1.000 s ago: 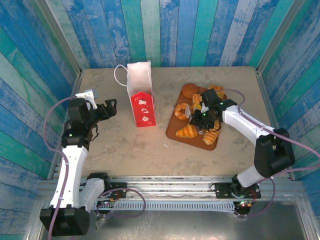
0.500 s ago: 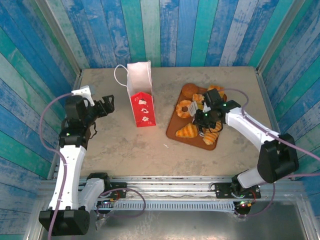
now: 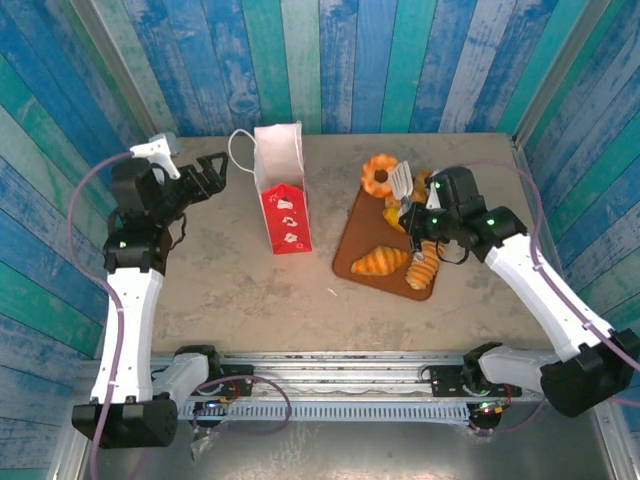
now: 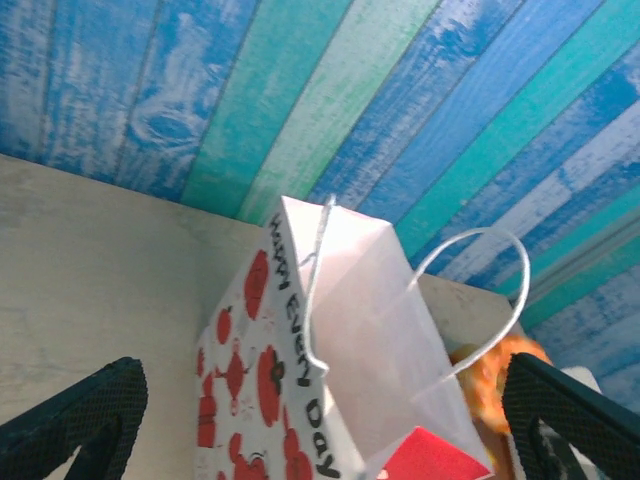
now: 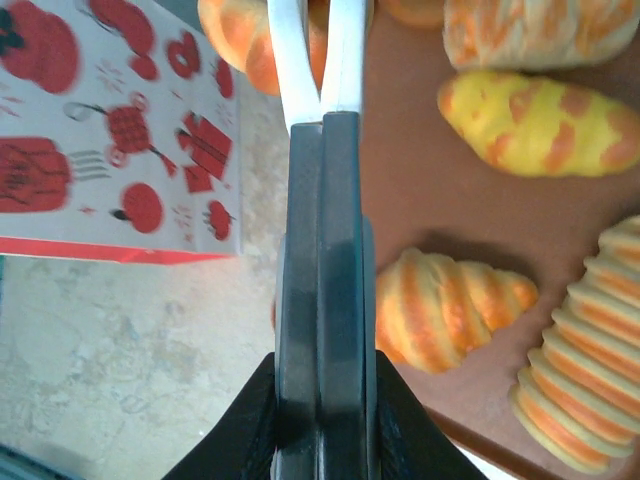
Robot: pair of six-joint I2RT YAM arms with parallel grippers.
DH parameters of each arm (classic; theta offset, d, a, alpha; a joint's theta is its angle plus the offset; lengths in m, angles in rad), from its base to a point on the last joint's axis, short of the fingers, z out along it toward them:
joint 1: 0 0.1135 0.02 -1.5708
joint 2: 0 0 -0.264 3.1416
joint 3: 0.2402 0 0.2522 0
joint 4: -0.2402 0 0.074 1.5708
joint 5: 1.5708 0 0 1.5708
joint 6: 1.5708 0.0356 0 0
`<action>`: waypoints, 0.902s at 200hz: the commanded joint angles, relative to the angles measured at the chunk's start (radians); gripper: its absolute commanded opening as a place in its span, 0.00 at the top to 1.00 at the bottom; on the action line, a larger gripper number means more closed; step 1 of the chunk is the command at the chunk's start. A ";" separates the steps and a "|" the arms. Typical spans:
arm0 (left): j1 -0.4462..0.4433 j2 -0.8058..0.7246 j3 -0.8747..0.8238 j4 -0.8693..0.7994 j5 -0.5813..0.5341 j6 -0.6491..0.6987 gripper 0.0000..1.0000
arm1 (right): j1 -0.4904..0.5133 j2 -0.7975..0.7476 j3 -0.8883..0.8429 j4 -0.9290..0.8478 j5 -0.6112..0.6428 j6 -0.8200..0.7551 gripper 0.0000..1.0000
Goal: Place the fake bread into the paper bag
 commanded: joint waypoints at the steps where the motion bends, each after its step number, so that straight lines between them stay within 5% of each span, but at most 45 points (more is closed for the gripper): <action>1: 0.002 0.037 0.051 0.006 0.090 -0.026 0.02 | 0.030 -0.052 0.093 0.011 0.060 -0.035 0.99; 76: 0.003 0.295 0.276 -0.141 0.189 0.093 0.08 | 0.266 0.000 0.387 0.039 0.298 -0.110 0.99; 111: 0.003 0.359 0.290 -0.140 0.213 0.130 0.25 | 0.403 0.101 0.546 0.060 0.390 -0.157 0.99; 180: 0.005 0.375 0.225 -0.054 0.155 0.137 0.58 | 0.507 0.289 0.666 0.213 0.349 -0.182 0.99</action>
